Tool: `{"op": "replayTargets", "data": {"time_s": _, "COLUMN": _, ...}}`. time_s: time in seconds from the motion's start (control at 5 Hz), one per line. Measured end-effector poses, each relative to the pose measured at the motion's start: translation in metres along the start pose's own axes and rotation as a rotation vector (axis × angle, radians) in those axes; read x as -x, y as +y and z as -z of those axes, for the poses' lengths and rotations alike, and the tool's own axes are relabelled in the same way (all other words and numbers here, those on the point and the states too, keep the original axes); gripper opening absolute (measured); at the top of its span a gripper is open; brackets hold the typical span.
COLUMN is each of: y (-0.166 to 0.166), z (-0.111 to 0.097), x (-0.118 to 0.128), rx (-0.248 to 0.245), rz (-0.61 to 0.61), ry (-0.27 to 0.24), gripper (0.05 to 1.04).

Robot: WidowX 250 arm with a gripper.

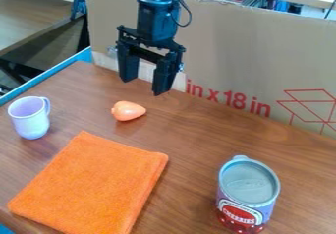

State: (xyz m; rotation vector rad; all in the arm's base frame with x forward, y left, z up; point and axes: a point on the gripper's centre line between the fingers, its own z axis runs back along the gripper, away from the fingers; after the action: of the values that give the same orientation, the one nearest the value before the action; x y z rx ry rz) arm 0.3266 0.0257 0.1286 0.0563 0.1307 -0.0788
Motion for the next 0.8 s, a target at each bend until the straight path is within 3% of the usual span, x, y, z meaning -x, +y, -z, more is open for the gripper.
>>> {"op": "replayTargets", "data": {"time_s": 0.2, "y": -0.001, "z": 0.010, "x": 0.000, "rx": 0.006, "rz": 0.005, "ry": 0.035, "gripper": 1.001}}
{"op": "replayTargets", "data": {"time_s": 0.4, "y": 0.003, "z": 0.009, "x": -0.007, "rx": -0.006, "rz": 0.162, "ry": 0.056, "gripper": 1.001}}
{"op": "replayTargets", "data": {"time_s": 0.6, "y": 0.015, "z": 0.008, "x": -0.018, "rx": -0.075, "rz": 0.177, "ry": 0.038, "gripper": 1.001}}
{"op": "replayTargets", "data": {"time_s": 0.8, "y": 0.022, "z": 0.016, "x": -0.031, "rx": -0.109, "rz": 0.218, "ry": 0.051, "gripper": 1.001}}
